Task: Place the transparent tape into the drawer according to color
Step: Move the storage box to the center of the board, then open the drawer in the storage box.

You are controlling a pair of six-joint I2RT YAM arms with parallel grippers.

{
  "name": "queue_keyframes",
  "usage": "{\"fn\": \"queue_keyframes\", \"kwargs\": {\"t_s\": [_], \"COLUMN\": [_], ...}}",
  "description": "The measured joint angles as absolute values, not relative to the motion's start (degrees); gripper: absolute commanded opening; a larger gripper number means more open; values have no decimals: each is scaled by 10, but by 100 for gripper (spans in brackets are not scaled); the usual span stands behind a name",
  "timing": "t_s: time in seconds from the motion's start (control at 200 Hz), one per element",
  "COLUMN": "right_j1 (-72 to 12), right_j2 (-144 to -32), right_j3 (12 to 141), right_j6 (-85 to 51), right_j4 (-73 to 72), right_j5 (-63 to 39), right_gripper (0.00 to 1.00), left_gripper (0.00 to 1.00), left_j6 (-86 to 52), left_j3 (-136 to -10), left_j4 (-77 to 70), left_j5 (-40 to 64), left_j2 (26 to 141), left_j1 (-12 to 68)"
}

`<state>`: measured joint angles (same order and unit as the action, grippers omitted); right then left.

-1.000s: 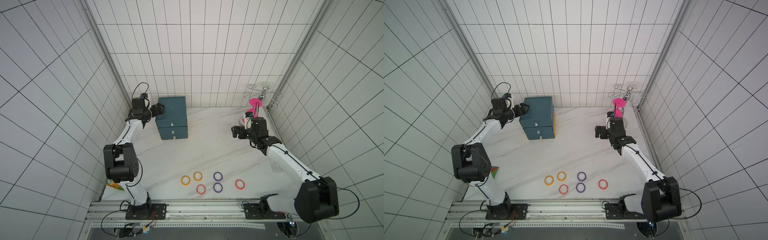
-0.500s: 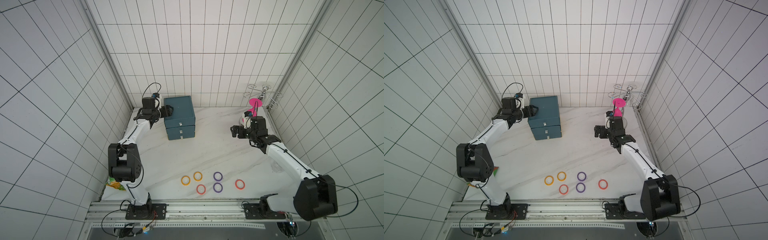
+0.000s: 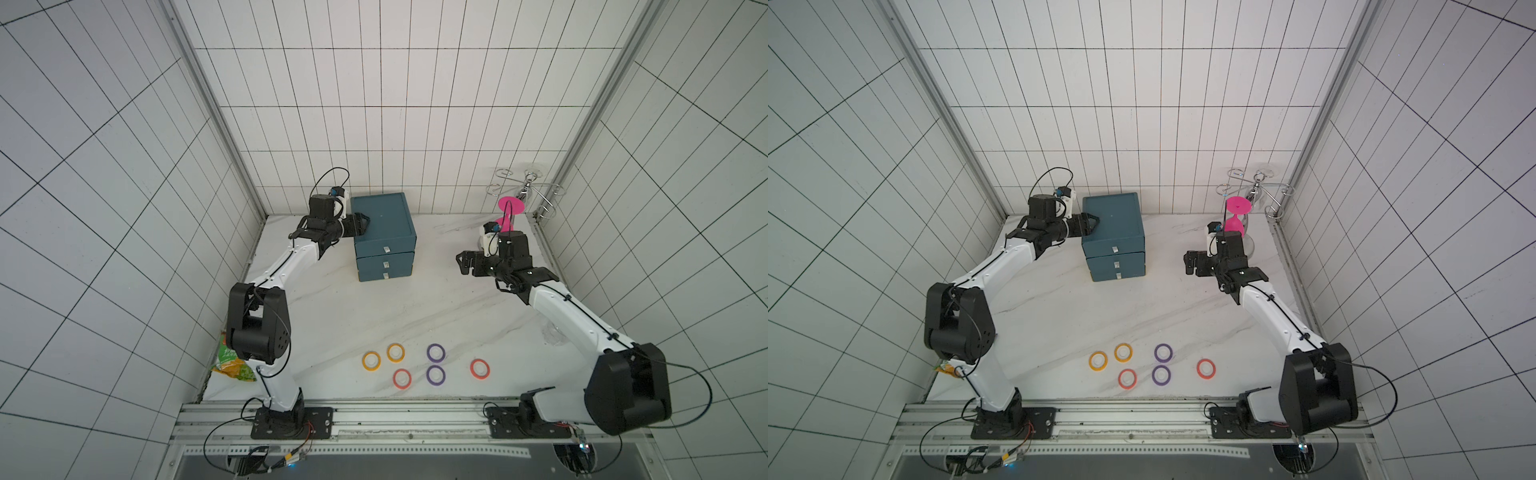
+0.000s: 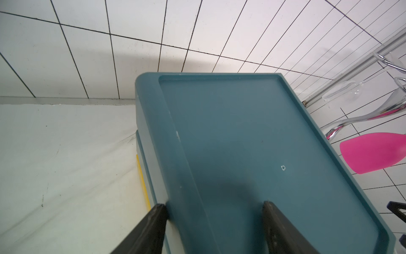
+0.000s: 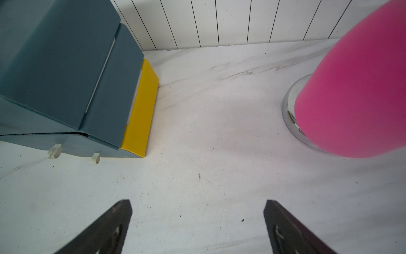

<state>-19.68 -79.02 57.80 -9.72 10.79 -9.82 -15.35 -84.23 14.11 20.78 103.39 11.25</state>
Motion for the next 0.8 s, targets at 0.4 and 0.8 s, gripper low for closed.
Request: {"fn": "queue_keyframes", "kwargs": {"t_s": [0.4,0.8], "right_j1": [-275,-372], "right_j2": [-818,-874], "right_j3": [607,607], "right_j6": [-120,-240], "right_j4": [93,-57], "right_j5": [-155,-222], "right_gripper": [99,97], "left_gripper": [75,70], "left_j6": [-176,-202], "left_j3": [-818,-767], "left_j4": [160,171], "left_j5": [215,247], "left_j2": [1005,961], "left_j1": [119,113]}}
